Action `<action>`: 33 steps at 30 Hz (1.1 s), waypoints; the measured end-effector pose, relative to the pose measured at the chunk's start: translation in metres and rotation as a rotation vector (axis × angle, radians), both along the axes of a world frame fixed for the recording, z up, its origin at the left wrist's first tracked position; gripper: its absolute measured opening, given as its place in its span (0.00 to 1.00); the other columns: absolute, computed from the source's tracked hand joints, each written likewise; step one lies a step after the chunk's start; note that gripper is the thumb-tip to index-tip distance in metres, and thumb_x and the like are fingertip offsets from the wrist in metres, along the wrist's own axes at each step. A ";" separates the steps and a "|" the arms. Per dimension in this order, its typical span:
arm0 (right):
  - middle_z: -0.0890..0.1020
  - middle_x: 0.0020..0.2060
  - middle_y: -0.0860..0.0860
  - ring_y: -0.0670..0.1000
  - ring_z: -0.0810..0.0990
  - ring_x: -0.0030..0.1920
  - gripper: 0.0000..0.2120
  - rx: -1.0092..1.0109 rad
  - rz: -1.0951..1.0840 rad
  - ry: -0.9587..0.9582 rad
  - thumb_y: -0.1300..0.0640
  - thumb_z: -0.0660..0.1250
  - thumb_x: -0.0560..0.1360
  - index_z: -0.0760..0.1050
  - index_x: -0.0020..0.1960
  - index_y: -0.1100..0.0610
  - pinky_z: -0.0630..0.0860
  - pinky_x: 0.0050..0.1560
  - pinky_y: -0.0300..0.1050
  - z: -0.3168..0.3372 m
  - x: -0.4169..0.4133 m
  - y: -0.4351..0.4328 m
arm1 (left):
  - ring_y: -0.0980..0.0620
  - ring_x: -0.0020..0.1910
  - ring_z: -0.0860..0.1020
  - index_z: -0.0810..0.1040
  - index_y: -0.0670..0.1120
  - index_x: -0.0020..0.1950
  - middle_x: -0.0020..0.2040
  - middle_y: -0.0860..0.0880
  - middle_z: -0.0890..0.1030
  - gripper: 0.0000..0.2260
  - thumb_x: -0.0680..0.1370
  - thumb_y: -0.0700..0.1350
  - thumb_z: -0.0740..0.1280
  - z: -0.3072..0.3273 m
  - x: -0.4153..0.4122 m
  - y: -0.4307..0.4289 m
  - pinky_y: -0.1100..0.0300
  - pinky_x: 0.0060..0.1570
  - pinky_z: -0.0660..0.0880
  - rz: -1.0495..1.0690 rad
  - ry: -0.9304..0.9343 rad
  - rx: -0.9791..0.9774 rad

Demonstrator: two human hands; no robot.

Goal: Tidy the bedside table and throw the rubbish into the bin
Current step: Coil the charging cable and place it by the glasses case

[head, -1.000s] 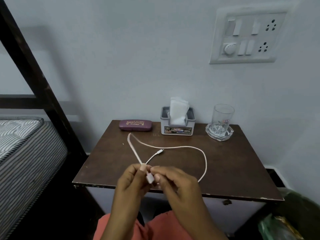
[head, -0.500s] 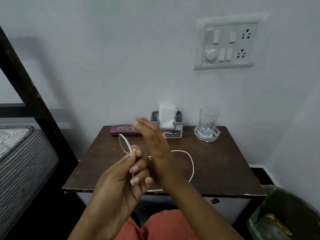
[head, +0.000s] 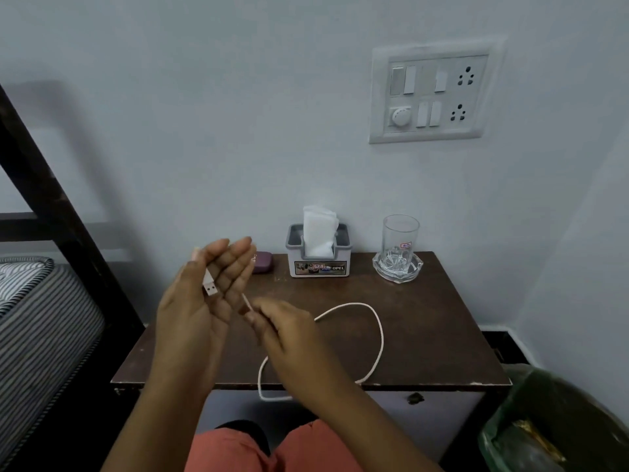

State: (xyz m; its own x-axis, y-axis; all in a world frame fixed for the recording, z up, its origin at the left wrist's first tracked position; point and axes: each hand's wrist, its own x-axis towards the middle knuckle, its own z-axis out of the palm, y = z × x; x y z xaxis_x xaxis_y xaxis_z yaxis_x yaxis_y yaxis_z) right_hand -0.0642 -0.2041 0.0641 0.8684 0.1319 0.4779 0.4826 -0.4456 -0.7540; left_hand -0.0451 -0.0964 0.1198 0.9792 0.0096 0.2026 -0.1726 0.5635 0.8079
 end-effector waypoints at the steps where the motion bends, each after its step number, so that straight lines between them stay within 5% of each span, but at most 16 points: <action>1: 0.73 0.36 0.46 0.44 0.71 0.37 0.08 -0.036 -0.006 0.046 0.54 0.59 0.80 0.72 0.43 0.54 0.70 0.39 0.44 0.000 -0.003 0.002 | 0.48 0.56 0.81 0.76 0.43 0.50 0.51 0.44 0.84 0.13 0.82 0.46 0.53 -0.004 0.004 -0.002 0.58 0.57 0.77 0.017 -0.046 0.062; 7: 0.79 0.36 0.49 0.49 0.76 0.37 0.07 -0.165 -0.134 0.096 0.53 0.61 0.76 0.76 0.43 0.53 0.74 0.39 0.49 0.016 -0.023 -0.010 | 0.61 0.58 0.77 0.80 0.49 0.54 0.54 0.57 0.82 0.16 0.79 0.52 0.55 -0.027 0.016 0.005 0.69 0.58 0.71 0.051 -0.523 0.933; 10: 0.79 0.37 0.49 0.48 0.77 0.37 0.06 -0.206 -0.172 0.074 0.52 0.62 0.75 0.76 0.43 0.51 0.74 0.39 0.50 0.031 -0.032 -0.023 | 0.58 0.47 0.80 0.79 0.52 0.46 0.45 0.55 0.81 0.13 0.80 0.51 0.55 -0.028 0.014 0.010 0.67 0.47 0.73 -0.071 -0.584 1.118; 13: 0.77 0.40 0.46 0.47 0.78 0.40 0.08 -0.449 -0.246 0.026 0.44 0.60 0.76 0.75 0.47 0.45 0.71 0.34 0.45 0.040 -0.043 -0.033 | 0.55 0.36 0.76 0.73 0.51 0.37 0.35 0.52 0.77 0.15 0.81 0.52 0.55 -0.025 0.009 0.014 0.61 0.40 0.71 -0.294 -0.563 1.134; 17: 0.74 0.30 0.42 0.41 0.75 0.25 0.11 -0.695 -0.443 -0.075 0.36 0.60 0.67 0.75 0.37 0.40 0.49 0.23 0.32 0.049 -0.055 -0.040 | 0.49 0.33 0.78 0.76 0.50 0.35 0.29 0.42 0.77 0.18 0.81 0.52 0.55 -0.024 0.001 0.016 0.64 0.43 0.72 -0.507 -0.406 0.970; 21: 0.76 0.34 0.42 0.41 0.76 0.29 0.10 -0.646 -0.454 -0.116 0.37 0.61 0.71 0.75 0.40 0.41 0.70 0.21 0.40 0.062 -0.069 -0.052 | 0.41 0.30 0.79 0.81 0.46 0.38 0.24 0.33 0.69 0.19 0.80 0.53 0.57 -0.026 -0.004 0.026 0.60 0.47 0.76 -0.700 -0.172 0.792; 24: 0.77 0.39 0.41 0.42 0.77 0.35 0.11 -0.446 -0.377 -0.101 0.38 0.58 0.75 0.75 0.48 0.40 0.75 0.31 0.46 0.069 -0.070 -0.055 | 0.43 0.24 0.77 0.77 0.32 0.46 0.21 0.37 0.65 0.20 0.82 0.46 0.54 -0.026 -0.014 0.024 0.56 0.50 0.79 -1.094 -0.022 0.217; 26: 0.78 0.40 0.41 0.42 0.77 0.38 0.10 -0.252 -0.285 -0.080 0.41 0.60 0.76 0.77 0.51 0.42 0.76 0.36 0.46 0.068 -0.068 -0.050 | 0.40 0.32 0.81 0.72 0.32 0.53 0.29 0.35 0.74 0.20 0.83 0.45 0.47 -0.026 -0.018 0.021 0.44 0.62 0.69 -1.232 0.016 -0.108; 28: 0.81 0.43 0.41 0.43 0.79 0.42 0.08 -0.092 -0.215 -0.081 0.46 0.62 0.78 0.78 0.53 0.44 0.76 0.41 0.43 0.066 -0.066 -0.043 | 0.40 0.48 0.82 0.72 0.34 0.57 0.47 0.36 0.82 0.22 0.83 0.49 0.46 -0.025 -0.021 0.017 0.44 0.66 0.63 -1.202 0.018 -0.245; 33: 0.79 0.35 0.39 0.43 0.79 0.33 0.11 0.132 -0.125 -0.049 0.52 0.58 0.81 0.76 0.56 0.41 0.73 0.36 0.35 0.062 -0.062 -0.029 | 0.39 0.67 0.72 0.70 0.33 0.64 0.67 0.33 0.71 0.23 0.83 0.49 0.47 -0.005 -0.025 0.006 0.41 0.71 0.58 -1.014 0.002 -0.450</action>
State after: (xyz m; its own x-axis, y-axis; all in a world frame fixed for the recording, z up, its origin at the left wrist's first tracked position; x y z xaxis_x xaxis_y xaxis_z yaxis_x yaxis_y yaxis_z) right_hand -0.1259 -0.2332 0.1263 0.8494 -0.0424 0.5261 0.4673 -0.4031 -0.7869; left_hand -0.0704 -0.0903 0.1149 0.5748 -0.7243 0.3807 0.5360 0.6848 0.4937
